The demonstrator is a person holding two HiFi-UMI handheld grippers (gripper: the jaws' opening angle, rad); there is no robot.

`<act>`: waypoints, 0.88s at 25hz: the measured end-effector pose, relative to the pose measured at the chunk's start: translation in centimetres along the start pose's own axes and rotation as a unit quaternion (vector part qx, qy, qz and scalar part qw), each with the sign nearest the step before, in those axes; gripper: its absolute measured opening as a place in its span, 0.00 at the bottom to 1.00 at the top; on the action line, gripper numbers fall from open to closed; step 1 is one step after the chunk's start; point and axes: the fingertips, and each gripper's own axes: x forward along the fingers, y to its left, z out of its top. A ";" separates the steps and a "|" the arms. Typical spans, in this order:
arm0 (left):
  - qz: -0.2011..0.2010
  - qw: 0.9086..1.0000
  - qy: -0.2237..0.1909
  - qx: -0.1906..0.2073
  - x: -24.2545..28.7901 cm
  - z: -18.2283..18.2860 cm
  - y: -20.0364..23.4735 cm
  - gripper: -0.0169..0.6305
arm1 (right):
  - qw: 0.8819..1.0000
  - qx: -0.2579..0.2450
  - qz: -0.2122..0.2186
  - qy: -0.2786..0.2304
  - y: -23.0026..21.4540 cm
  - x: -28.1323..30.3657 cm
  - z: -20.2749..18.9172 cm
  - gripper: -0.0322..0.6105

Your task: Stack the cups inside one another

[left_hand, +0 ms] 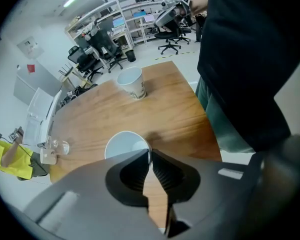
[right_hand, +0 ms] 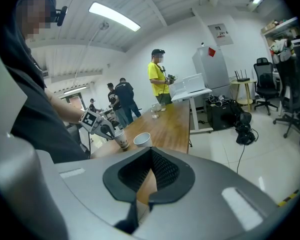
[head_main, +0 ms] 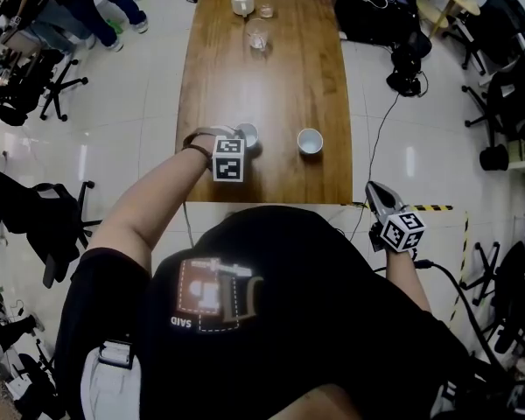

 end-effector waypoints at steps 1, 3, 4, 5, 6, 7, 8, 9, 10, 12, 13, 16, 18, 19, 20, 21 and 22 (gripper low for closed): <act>-0.001 1.000 0.000 0.002 0.0 0.1 0.0 0.06 | 1.000 0.000 0.000 0.000 -0.1 0.0 0.0 0.07; -0.007 1.000 -0.003 0.005 -0.1 0.3 0.0 0.05 | 1.000 0.001 -0.002 -0.002 -0.3 -0.1 0.0 0.07; -0.011 1.000 -0.005 0.006 -0.3 0.4 -0.1 0.05 | 1.000 0.001 -0.003 -0.003 -0.3 -0.1 0.0 0.07; -0.012 1.000 -0.008 0.008 -0.8 0.7 0.0 0.05 | 1.000 0.002 -0.004 -0.004 -0.3 -0.1 -0.1 0.07; -0.012 1.000 -0.014 0.009 -1.3 1.2 0.2 0.05 | 1.000 0.003 -0.004 -0.004 -0.3 -0.1 -0.1 0.07; -0.010 1.000 -0.021 0.011 -2.0 1.7 0.6 0.05 | 1.000 0.003 -0.004 -0.005 -0.3 -0.1 -0.1 0.07; -0.006 0.999 -0.028 0.014 -2.8 2.4 1.1 0.05 | 1.000 0.004 -0.003 -0.005 -0.3 -0.2 -0.1 0.07; -0.001 0.999 -0.036 0.017 -3.6 3.1 1.7 0.05 | 1.000 0.004 -0.004 -0.006 -0.3 -0.2 -0.1 0.07; 0.005 0.999 -0.043 0.021 -4.4 4.0 2.4 0.05 | 1.000 0.005 -0.005 -0.007 -0.5 -0.3 -0.2 0.07; 0.015 0.998 -0.059 0.032 -6.1 6.0 3.6 0.05 | 1.000 0.007 -0.008 -0.010 -0.8 -0.5 -0.2 0.07; 0.018 0.997 -0.067 0.037 -6.9 7.1 4.2 0.05 | 1.000 0.007 -0.010 -0.011 -0.9 -0.6 -0.2 0.07; 0.021 0.994 -0.090 0.055 -8.8 10.4 5.3 0.05 | 1.000 0.009 -0.012 -0.015 -1.0 -0.9 -0.2 0.07; 0.016 0.992 -0.100 0.073 -9.3 12.4 5.4 0.05 | 1.000 0.011 -0.015 -0.016 -1.2 -1.2 -0.2 0.07; 0.012 0.991 -0.102 0.083 -9.3 13.3 5.3 0.05 | 1.000 0.013 -0.016 -0.017 -1.2 -1.3 -0.2 0.07; 0.006 0.990 -0.103 0.093 -9.1 14.1 5.0 0.05 | 1.000 0.014 -0.017 -0.018 -1.3 -1.5 -0.3 0.07; 0.001 0.989 -0.102 0.104 -8.8 14.7 4.7 0.05 | 1.000 0.016 -0.019 -0.018 -1.4 -1.7 -0.3 0.07; -0.004 0.989 -0.100 0.113 -8.4 15.2 4.4 0.05 | 0.999 0.017 -0.021 -0.019 -1.6 -1.9 -0.5 0.07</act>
